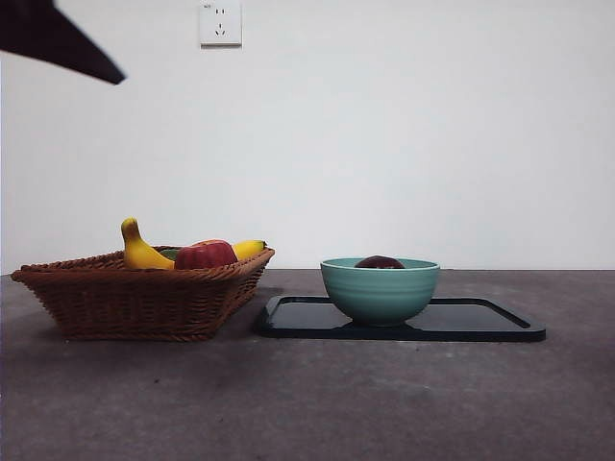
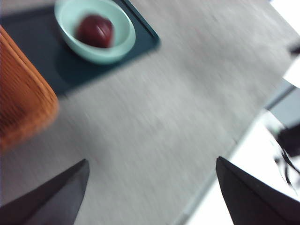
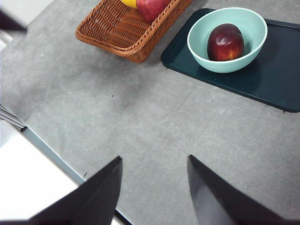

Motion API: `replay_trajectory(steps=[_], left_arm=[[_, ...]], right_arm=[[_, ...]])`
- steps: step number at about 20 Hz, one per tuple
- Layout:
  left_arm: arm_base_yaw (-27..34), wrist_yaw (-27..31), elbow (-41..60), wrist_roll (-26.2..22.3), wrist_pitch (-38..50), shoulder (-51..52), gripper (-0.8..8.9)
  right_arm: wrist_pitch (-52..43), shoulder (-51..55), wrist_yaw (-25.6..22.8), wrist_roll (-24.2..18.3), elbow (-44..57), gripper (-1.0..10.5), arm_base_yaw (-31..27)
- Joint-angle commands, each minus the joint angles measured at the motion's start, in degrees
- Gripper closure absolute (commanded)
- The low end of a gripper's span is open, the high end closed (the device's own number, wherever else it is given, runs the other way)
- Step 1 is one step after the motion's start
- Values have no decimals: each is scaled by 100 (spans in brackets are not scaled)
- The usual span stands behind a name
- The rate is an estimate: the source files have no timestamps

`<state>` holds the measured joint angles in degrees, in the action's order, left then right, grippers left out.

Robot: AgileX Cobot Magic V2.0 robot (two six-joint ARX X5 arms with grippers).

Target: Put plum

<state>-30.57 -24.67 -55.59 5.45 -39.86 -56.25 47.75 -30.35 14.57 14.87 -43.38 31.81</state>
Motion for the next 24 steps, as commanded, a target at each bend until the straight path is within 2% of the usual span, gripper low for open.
replay_trajectory(steps=[1,8,13,19,24], left_arm=[[-76,92,-522,-79,157,-601,381],[-284,437,-2594,-612,260,-3049,381],[-332,542,-3694,-678,605,-4513,381],[-487,568,-4153,-752,1113,-5676,381],[-688,1029,-4153,-938,1493,-6240,381]], right_arm=[[-50,-13,4,31,-33,725,35],[-39,-13,44,22,-33,725,35],[74,-13,44,17,-33,725,35],[216,-13,42,15,-33,725,35],[361,-13,42,15,-33,725,35]])
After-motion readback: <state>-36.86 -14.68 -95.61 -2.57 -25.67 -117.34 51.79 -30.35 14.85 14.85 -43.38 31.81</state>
